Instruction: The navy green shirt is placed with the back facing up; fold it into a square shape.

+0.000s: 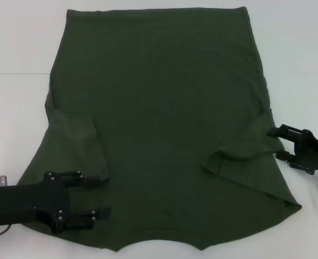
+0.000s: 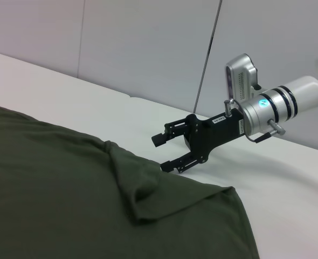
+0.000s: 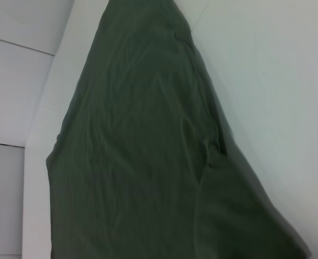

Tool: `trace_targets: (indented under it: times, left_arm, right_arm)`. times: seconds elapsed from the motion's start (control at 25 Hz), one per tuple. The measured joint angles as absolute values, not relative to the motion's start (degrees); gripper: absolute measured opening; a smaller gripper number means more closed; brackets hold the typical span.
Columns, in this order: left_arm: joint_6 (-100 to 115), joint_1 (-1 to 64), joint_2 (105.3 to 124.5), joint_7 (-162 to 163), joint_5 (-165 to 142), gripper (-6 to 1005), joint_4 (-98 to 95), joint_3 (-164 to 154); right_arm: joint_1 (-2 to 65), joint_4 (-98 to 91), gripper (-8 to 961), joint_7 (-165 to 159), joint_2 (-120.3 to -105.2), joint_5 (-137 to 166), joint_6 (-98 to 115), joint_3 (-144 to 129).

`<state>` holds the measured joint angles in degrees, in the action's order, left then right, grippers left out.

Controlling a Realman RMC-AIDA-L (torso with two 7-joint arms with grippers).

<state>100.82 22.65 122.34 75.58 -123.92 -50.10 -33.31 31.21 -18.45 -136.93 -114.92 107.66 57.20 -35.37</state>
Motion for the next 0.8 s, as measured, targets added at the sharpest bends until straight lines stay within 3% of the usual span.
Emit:
trace_targets:
  times: [0.8]
  left_arm:
    - [101.0, 22.7, 122.43, 75.6, -123.9, 753, -50.1, -33.3]
  right_arm:
    - [32.6, -18.8, 814, -136.4, -115.55, 107.7, 55.0, -35.7]
